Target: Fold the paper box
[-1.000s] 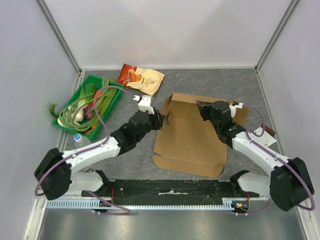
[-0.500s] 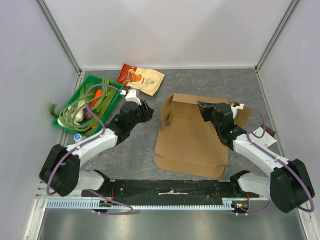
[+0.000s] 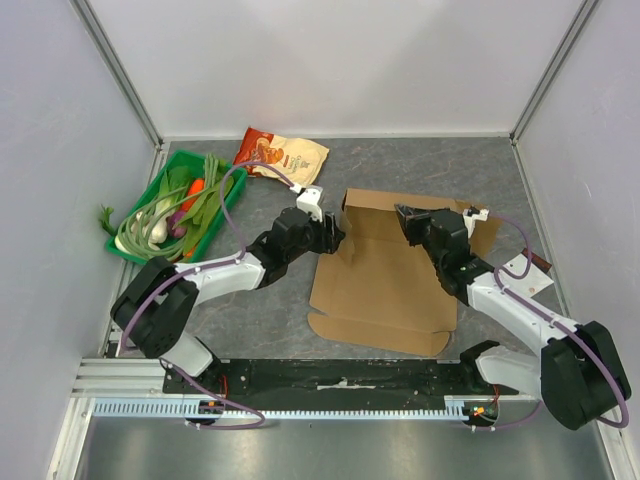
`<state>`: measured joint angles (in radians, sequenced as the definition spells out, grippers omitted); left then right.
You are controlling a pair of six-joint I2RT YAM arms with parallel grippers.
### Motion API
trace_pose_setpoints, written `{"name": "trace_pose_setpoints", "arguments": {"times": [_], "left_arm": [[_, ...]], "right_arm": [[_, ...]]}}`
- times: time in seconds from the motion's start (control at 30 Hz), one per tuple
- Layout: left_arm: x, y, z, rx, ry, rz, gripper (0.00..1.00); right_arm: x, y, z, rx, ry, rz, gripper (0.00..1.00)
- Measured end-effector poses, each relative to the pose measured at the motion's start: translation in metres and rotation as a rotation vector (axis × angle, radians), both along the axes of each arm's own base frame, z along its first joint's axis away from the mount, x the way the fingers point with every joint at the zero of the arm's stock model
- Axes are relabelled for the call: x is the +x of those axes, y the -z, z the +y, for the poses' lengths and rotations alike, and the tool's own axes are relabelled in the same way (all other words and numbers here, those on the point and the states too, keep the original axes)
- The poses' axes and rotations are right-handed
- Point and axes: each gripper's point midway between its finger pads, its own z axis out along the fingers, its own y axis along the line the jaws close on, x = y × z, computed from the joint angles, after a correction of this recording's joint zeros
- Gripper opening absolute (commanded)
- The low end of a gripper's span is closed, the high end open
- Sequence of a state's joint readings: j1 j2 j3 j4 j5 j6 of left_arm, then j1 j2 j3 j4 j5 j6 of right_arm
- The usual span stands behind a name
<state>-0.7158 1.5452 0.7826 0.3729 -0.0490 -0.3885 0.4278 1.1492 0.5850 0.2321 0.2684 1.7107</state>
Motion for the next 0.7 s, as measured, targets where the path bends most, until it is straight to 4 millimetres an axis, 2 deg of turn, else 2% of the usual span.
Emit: {"name": "trace_pose_setpoints", "arguments": {"times": [0.1,0.27,0.47,0.6,0.7], "left_arm": [[0.002,-0.001,-0.003,0.021,0.016,-0.040,0.62],[0.011,-0.001,-0.006,0.050,0.019,-0.098,0.54],[0.018,-0.001,-0.017,0.062,0.044,-0.165,0.53],[0.017,-0.002,-0.024,0.078,0.055,-0.198,0.31],[0.018,-0.004,-0.026,0.093,0.025,-0.216,0.30]], "right_arm": [[-0.004,0.001,-0.001,-0.003,-0.005,-0.013,0.00],[-0.005,0.002,0.000,-0.004,-0.016,-0.029,0.00],[-0.006,0.001,0.001,-0.008,-0.028,-0.036,0.00],[-0.006,0.002,0.002,-0.009,-0.032,-0.036,0.00],[-0.005,0.002,0.002,-0.008,-0.032,-0.035,0.00]]}}
